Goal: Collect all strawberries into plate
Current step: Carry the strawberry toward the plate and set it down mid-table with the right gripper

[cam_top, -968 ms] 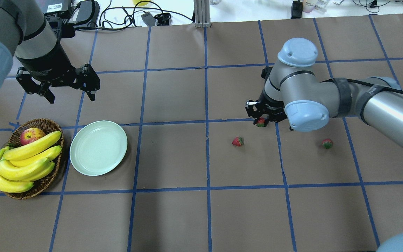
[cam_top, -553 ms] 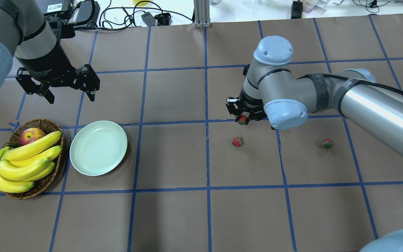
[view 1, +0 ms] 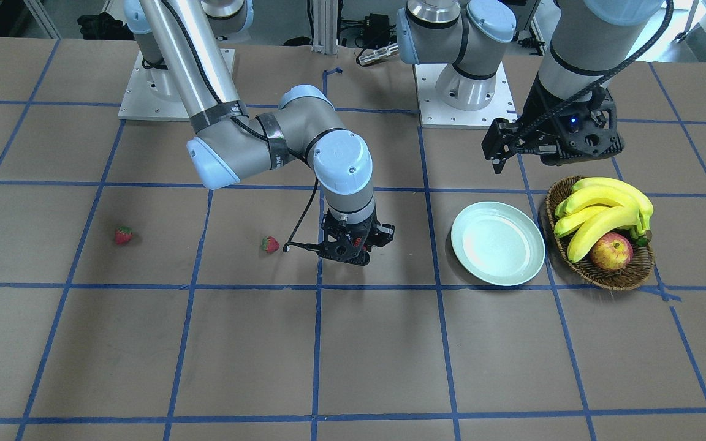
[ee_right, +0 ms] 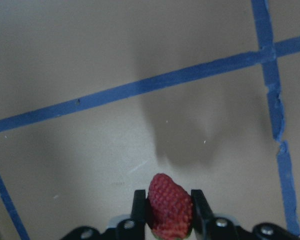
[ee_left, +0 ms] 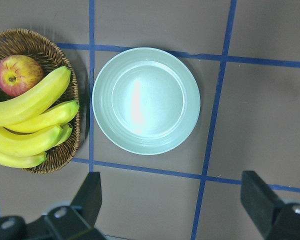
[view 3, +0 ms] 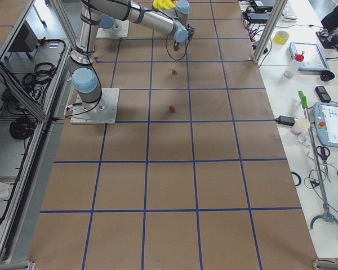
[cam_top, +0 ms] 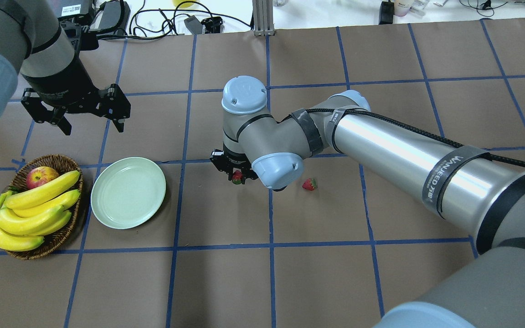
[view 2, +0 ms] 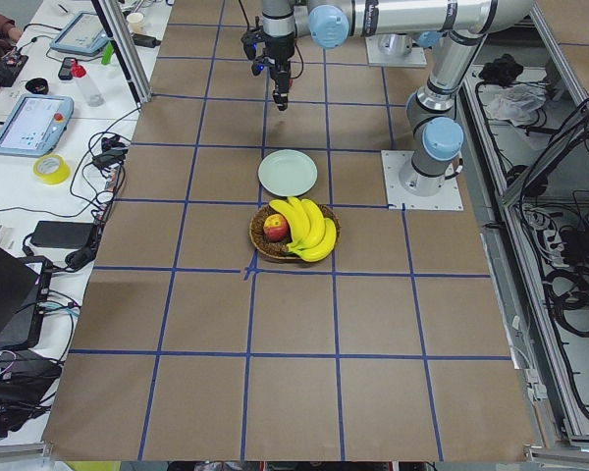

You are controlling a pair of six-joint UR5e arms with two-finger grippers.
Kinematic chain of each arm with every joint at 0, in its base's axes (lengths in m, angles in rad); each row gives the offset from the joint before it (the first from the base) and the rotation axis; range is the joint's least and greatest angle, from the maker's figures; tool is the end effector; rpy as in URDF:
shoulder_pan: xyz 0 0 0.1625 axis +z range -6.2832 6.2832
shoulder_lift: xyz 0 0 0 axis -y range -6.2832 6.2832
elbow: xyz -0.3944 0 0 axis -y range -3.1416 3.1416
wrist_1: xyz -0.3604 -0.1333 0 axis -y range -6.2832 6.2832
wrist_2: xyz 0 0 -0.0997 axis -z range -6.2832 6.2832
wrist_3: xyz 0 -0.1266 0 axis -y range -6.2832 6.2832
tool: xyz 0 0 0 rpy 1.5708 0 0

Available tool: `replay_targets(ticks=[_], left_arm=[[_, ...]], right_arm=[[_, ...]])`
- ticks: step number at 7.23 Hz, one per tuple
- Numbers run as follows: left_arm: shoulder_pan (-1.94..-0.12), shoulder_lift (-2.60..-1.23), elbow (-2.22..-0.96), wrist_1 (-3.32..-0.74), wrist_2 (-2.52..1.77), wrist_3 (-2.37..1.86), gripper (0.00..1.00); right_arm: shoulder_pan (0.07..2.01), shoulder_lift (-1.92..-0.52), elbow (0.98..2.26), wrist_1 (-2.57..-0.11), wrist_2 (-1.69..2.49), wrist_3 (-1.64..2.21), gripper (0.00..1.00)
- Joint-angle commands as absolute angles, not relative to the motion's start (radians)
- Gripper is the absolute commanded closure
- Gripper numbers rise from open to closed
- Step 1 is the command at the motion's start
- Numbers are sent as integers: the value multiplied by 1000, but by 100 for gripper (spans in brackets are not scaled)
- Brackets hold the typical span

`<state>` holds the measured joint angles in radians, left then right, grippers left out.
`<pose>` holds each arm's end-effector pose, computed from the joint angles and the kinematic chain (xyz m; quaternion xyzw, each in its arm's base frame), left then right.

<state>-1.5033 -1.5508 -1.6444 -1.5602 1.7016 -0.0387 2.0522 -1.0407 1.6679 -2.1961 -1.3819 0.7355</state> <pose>-0.0864 -0.4531 0.4078 -0.0515 0.9963 0.0224 0.0650 0.4127 -0.4508 0.1667 0.1262 0.9875 0.0547 0.0768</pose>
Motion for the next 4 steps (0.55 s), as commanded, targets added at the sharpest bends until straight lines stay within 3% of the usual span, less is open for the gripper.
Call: replay_targets(ticks=[1, 4], left_arm=[[-1503, -1551, -1644, -1560, 1701, -38, 0], [-1502, -1555, -1644, -1560, 1703, -38, 0]], right_arm=[[2054, -1037, 1680, -2189, -1380, 715, 0], [1982, -1164, 1738, -2108, -1539, 559, 0]])
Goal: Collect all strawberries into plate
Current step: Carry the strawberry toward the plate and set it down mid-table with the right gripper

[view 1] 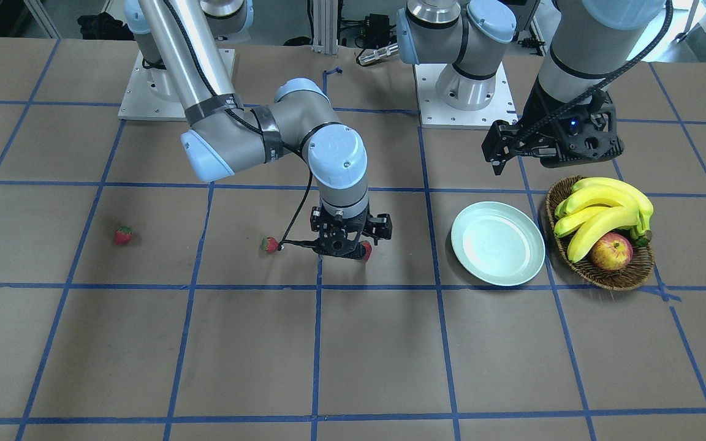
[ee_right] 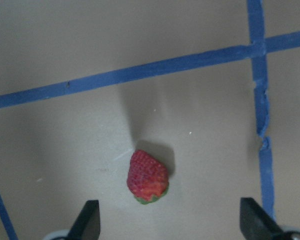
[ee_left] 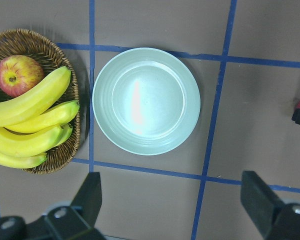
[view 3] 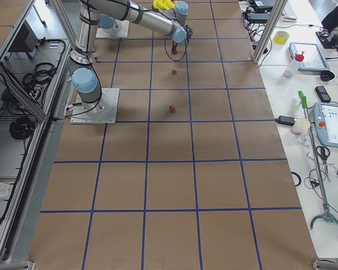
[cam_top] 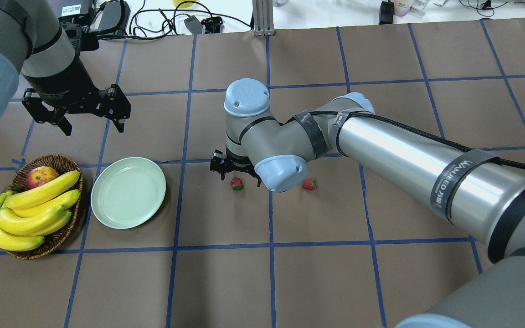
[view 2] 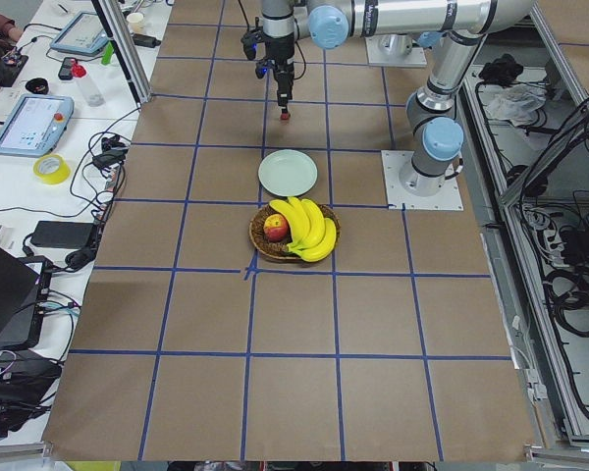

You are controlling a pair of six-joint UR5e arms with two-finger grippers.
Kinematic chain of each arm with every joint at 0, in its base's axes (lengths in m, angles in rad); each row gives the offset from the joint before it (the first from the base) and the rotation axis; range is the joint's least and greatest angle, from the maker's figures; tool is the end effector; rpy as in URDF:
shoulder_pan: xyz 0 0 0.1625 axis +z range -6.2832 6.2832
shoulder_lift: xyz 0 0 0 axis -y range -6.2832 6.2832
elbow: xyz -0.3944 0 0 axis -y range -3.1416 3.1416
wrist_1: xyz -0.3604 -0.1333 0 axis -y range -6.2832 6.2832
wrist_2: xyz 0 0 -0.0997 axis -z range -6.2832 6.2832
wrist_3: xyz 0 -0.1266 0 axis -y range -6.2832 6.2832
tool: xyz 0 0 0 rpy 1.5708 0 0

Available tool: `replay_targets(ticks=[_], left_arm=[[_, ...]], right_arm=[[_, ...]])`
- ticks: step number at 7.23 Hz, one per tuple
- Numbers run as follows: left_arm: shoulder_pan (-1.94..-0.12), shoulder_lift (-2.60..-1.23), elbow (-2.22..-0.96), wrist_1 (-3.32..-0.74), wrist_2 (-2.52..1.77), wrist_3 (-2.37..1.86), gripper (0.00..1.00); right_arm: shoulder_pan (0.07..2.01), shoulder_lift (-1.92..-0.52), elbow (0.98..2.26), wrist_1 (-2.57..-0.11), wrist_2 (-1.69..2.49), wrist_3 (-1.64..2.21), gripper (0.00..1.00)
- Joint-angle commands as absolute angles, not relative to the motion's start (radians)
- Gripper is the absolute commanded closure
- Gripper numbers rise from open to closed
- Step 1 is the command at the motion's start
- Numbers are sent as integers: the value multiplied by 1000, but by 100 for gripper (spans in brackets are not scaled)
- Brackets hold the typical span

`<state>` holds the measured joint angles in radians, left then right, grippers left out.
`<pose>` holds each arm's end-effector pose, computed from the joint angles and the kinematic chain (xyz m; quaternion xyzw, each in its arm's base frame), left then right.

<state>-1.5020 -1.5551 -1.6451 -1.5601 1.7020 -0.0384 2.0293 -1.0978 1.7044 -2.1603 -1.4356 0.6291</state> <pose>-0.0857 -0.4541 0.4056 -0.0519 0.9962 0.0249 0.0652 0.3886 -0.4475 0.1810 0.0856 0.9940 0.0422 0.0534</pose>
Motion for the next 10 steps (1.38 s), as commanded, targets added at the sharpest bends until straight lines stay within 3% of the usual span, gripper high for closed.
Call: replay_targets(ticks=[1, 3, 5, 6, 8, 9, 10], left_arm=[[-1502, -1558, -1646, -1559, 1700, -38, 0], [-1503, -1562, -1644, -1557, 1700, -40, 0], [-1506, -1565, -1643, -1551, 1697, -52, 0], [-1503, -1565, -1647, -1555, 1703, -42, 0], [-1503, -1555, -1655, -1562, 1704, -38, 0], [-1502, -1554, -1655, -1560, 1727, -38, 0], [-1502, -1557, -1657, -1554, 1747, -38, 0]], right_arm=[[1903, -1220, 1799, -2086, -1545, 490, 0], [1790, -1250, 1940, -2220, -1540, 388, 1], [1790, -1230, 1962, -2270, -1540, 388, 6], [1790, -1217, 1976, -2267, -1534, 390, 22], [1790, -1200, 1991, -2269, -1432, 387, 40], [1790, -1200, 1988, -2269, -1427, 387, 62], [1790, -1201, 1973, -2263, -1422, 388, 95]])
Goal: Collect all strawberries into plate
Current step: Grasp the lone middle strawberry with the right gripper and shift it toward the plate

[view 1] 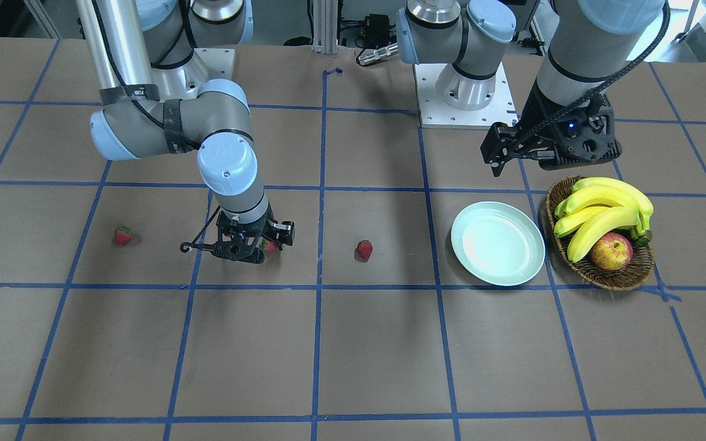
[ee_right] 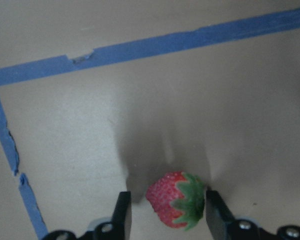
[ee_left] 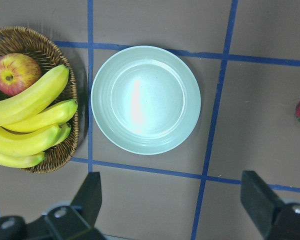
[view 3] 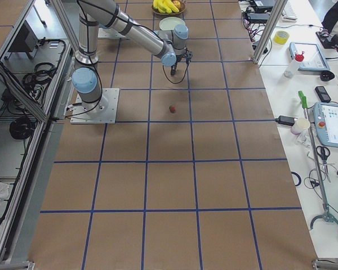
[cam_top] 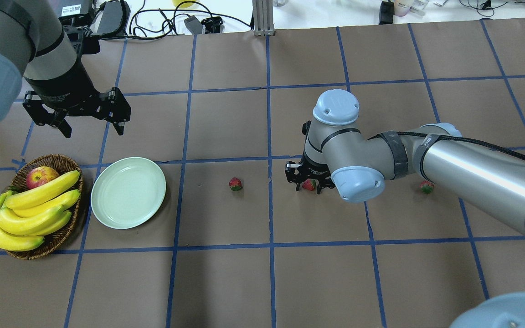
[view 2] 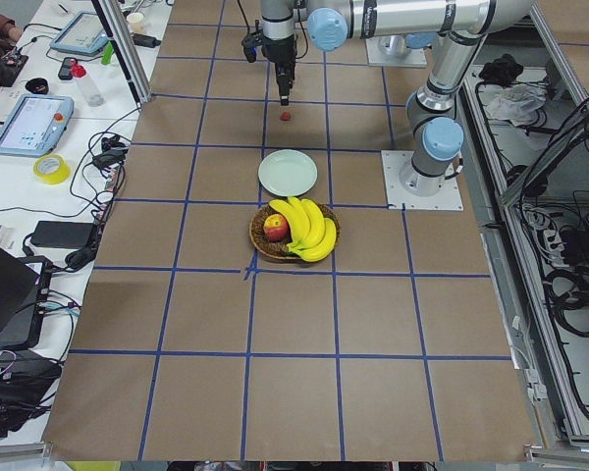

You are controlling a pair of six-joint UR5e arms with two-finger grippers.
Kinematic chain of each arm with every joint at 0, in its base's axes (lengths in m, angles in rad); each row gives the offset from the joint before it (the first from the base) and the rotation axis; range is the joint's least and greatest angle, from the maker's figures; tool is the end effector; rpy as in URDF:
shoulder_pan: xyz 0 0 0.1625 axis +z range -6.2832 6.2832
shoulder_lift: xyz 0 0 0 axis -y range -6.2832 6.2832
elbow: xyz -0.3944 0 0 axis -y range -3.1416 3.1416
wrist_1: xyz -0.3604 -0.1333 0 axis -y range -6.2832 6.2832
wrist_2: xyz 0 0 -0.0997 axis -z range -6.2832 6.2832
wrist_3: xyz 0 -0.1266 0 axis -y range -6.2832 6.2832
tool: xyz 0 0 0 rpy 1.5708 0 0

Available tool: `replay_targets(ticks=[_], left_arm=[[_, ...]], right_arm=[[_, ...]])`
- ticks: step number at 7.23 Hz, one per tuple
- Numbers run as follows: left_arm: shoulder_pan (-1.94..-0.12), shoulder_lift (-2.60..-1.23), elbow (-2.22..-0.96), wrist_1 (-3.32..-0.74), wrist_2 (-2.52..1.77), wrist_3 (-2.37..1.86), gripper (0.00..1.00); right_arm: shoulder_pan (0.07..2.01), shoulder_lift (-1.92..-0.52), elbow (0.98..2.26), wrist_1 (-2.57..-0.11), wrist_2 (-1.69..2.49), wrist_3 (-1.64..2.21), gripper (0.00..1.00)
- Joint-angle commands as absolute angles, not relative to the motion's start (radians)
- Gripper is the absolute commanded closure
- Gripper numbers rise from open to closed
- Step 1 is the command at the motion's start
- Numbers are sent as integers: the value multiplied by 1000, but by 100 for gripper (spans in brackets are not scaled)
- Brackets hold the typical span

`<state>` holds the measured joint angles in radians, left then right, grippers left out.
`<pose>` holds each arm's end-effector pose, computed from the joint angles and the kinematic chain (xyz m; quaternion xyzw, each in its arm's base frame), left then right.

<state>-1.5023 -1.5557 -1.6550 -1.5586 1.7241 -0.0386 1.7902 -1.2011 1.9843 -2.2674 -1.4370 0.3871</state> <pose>-0.0832 -0.4528 0.4014 -0.0512 0.9953 0.0295 0.0761 0.2524 -0.4420 0.1424 0.0864 0.9931 0.0612 0.0508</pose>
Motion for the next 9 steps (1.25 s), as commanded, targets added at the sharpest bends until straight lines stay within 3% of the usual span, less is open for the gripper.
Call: replay_targets(ticks=[1, 4, 5, 6, 7, 8, 9], left_arm=[[-1502, -1557, -1657, -1554, 1747, -38, 0], [-1512, -1559, -1655, -1552, 1732, -52, 0], [-1509, -1552, -1655, -1560, 1747, -40, 0], [-1509, -1551, -1655, -1557, 1747, -38, 0], [-1511, -1554, -1655, -1552, 1746, -40, 0], [-1511, -1554, -1655, -1554, 1747, -40, 0], [-1511, -1552, -1655, -1555, 1746, -40, 0]], right_arm=[[1790, -1203, 1961, -2258, -1419, 397, 100], [1920, -1200, 1878, -2258, -1273, 601, 99], [1948, -1174, 1872, -2261, -1264, 621, 94], [1954, -1151, 1871, -2270, -1261, 621, 62], [1953, -1147, 1870, -2270, -1262, 621, 15], [1953, -1155, 1870, -2269, -1279, 612, 0], [1948, -1161, 1858, -2267, -1287, 567, 0]])
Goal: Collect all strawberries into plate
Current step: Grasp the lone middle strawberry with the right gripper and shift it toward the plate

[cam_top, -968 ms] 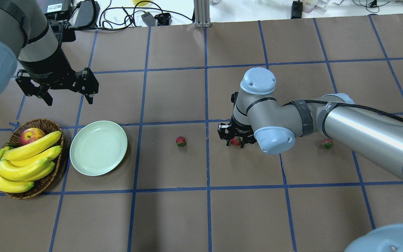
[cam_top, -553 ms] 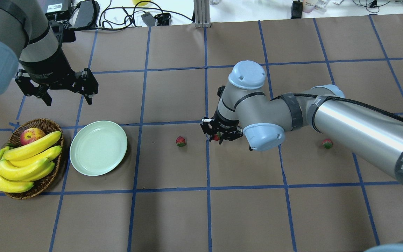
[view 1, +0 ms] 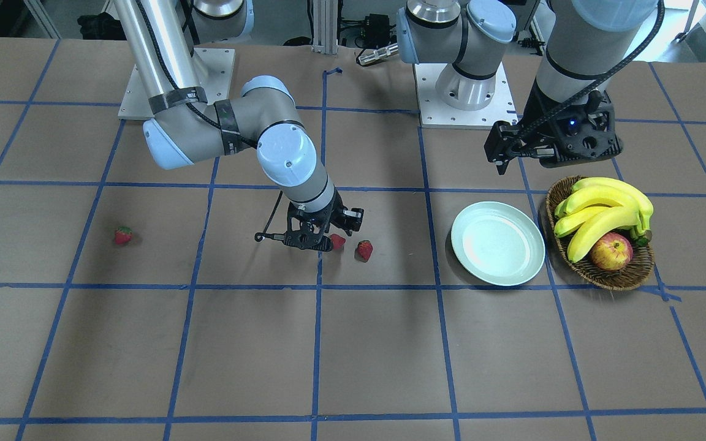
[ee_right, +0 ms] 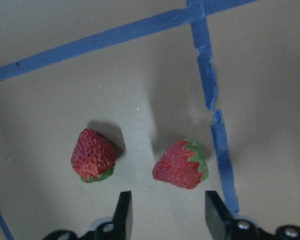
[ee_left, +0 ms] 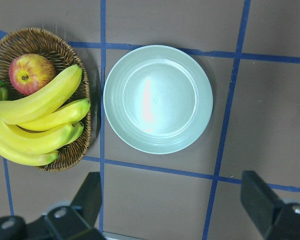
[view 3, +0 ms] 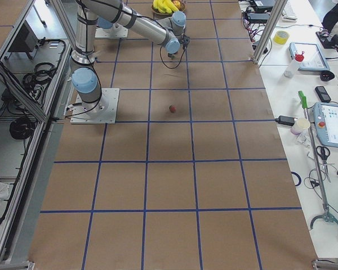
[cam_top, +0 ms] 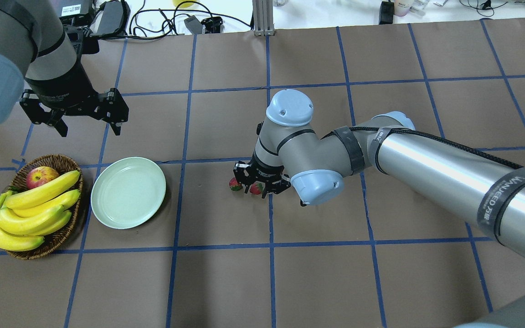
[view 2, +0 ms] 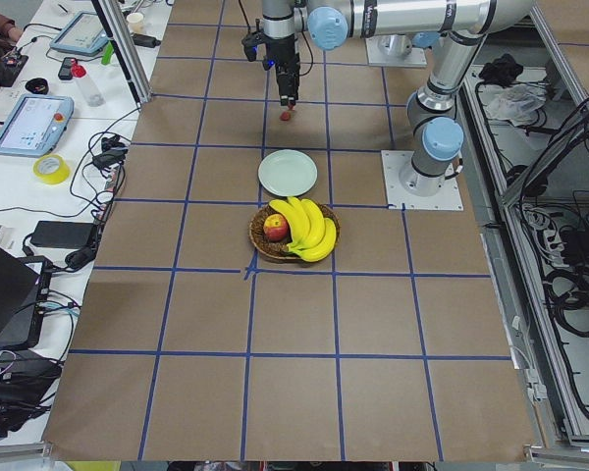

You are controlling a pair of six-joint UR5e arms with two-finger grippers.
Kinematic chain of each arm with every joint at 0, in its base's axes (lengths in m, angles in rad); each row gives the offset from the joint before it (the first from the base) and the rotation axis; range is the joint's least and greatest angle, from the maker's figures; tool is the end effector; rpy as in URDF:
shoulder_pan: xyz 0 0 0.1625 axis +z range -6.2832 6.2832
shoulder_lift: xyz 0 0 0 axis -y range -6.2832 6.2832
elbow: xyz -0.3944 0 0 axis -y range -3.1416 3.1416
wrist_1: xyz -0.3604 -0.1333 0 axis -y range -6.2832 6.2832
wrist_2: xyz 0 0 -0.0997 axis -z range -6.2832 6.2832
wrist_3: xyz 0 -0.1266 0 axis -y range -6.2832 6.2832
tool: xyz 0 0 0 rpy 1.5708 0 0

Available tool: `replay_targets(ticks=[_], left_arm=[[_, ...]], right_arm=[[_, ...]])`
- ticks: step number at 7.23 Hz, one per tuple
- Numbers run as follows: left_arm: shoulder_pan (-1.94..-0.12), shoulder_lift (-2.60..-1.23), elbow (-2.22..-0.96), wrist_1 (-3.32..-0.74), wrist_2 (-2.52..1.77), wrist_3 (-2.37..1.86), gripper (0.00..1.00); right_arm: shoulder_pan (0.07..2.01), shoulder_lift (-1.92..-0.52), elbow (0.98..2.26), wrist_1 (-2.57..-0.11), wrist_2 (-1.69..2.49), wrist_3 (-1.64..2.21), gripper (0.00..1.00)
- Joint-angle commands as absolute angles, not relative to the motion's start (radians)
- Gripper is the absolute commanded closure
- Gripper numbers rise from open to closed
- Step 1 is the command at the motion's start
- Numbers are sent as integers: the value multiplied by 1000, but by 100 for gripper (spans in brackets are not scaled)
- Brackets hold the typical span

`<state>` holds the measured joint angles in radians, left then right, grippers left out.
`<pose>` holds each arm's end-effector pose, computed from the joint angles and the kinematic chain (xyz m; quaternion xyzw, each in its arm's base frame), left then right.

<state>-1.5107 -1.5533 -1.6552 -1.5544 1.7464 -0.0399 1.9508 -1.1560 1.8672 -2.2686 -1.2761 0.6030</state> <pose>-0.0842 -0.4518 0.4032 -0.0476 0.9947 0.0260 0.0874 0.3545 -0.4291 0.1657 0.1110 0.9829 0.0751 0.1263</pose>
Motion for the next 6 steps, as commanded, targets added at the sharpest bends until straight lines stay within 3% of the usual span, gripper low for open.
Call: replay_targets(ticks=[1, 3, 6], left_arm=[[-1511, -1552, -1655, -1554, 1747, -40, 0], [-1511, -1551, -1655, -1559, 1747, -40, 0], [-1509, -1549, -1655, -1562, 1747, -40, 0]], right_arm=[[1918, -1201, 1844, -2252, -1326, 496, 0], [1719, -1313, 1856, -2131, -1407, 374, 0], [1563, -1354, 1900, -2102, -1637, 182, 0]])
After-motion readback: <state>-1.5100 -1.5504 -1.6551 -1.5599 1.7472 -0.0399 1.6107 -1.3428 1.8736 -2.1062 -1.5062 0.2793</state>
